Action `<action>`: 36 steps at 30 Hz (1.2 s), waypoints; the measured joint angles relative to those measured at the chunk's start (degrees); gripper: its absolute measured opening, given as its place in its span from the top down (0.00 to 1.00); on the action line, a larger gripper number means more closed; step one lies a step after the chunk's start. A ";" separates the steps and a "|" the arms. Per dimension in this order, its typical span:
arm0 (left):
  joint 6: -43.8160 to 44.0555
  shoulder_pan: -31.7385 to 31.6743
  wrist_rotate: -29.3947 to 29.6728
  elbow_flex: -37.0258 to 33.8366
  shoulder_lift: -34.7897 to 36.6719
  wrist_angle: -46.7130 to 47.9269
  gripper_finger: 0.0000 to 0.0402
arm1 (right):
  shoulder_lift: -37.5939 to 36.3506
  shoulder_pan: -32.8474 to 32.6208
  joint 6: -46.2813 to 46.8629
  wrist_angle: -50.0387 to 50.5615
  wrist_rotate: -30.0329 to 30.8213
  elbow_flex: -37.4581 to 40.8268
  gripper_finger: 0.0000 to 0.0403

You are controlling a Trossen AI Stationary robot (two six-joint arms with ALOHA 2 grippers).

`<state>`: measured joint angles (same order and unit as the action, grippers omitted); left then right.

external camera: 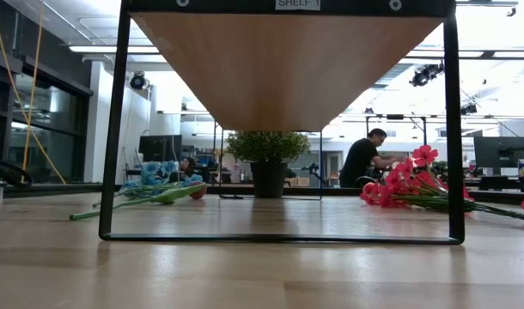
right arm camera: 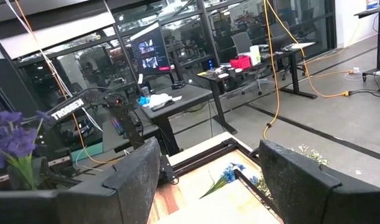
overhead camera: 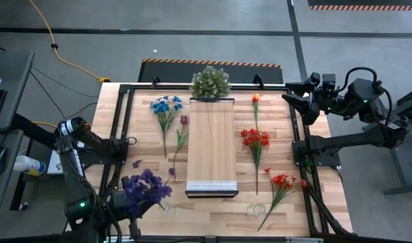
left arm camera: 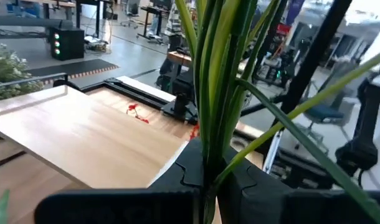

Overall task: Pick and place flowers into a vace then onto a shelf
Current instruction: Put the purple flowers into the left transparent vase

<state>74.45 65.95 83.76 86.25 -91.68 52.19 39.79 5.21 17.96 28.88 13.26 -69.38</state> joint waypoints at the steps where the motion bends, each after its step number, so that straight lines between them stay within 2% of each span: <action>1: 0.81 -0.62 0.15 0.08 -0.15 0.61 0.88 | 0.00 0.00 0.00 0.00 -0.06 0.00 0.35; 6: 5.68 -1.09 0.67 -0.02 -1.81 4.58 0.88 | 0.00 0.00 0.00 0.00 -0.37 0.00 0.35; 9: 11.94 -1.04 1.73 0.03 -2.92 9.37 0.88 | 0.00 0.00 0.00 0.00 -0.39 0.00 0.35; 14: 22.84 -1.03 0.52 -0.01 -4.01 18.08 0.88 | 0.00 0.00 0.00 0.00 -0.39 0.00 0.35; 17: 26.42 -0.58 -0.76 -0.01 -4.13 21.37 0.88 | 0.00 0.00 0.00 0.02 -0.39 0.00 0.35; 31: 31.43 0.54 -2.53 0.00 -4.13 27.94 0.88 | 0.00 0.00 0.02 0.04 -0.39 0.00 0.35; 36: 34.78 0.58 -1.95 -2.90 -4.11 27.70 0.88 | 0.00 0.00 0.09 0.04 -0.39 0.00 0.35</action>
<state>109.23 66.52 81.82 83.35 -95.79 79.89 39.79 5.21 18.04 28.93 12.86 -69.38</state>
